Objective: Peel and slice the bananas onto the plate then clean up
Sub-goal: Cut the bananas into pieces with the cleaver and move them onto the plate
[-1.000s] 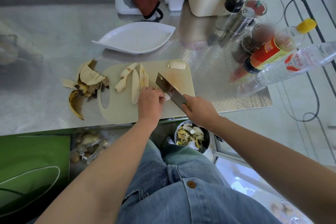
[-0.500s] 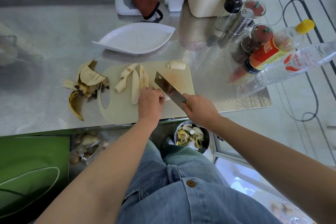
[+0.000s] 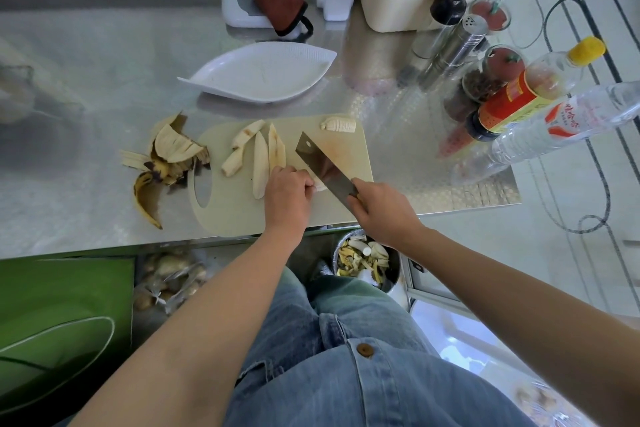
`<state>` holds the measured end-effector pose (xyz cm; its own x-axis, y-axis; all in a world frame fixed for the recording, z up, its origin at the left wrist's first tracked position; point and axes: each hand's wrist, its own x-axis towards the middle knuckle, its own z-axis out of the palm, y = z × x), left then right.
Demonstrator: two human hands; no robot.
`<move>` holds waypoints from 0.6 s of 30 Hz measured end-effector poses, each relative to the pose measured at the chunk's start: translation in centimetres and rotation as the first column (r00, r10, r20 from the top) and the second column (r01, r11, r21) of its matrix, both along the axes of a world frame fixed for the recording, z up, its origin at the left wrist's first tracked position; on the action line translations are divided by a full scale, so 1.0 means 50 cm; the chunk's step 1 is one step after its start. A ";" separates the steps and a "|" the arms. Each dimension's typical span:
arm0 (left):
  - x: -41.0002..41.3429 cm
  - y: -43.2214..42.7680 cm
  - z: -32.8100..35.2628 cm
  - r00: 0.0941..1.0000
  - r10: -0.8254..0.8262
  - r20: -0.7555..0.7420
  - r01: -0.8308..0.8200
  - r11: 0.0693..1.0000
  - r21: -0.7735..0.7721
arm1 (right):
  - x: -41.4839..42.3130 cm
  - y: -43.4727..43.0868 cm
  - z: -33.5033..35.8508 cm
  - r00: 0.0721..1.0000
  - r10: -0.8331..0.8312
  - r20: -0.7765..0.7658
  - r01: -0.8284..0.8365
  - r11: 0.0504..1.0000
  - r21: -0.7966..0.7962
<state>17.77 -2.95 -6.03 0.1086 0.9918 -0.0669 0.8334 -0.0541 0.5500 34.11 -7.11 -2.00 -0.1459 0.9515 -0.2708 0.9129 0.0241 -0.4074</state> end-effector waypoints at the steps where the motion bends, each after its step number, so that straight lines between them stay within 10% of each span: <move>1: 0.000 0.000 0.001 1.000 0.002 -0.001 -0.002 1.000 0.002 | -0.001 0.001 0.002 1.000 0.007 0.005 -0.007 1.000 -0.003; 18: -0.004 0.002 -0.003 0.999 -0.022 -0.041 0.022 1.000 0.005 | -0.003 0.002 -0.009 1.000 0.005 0.025 -0.004 0.999 -0.033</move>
<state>17.55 -2.83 -6.19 0.1275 0.9896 -0.0668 0.8538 -0.0753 0.5152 33.94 -6.99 -2.44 -0.1427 0.9413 -0.3059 0.9229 0.0149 -0.3848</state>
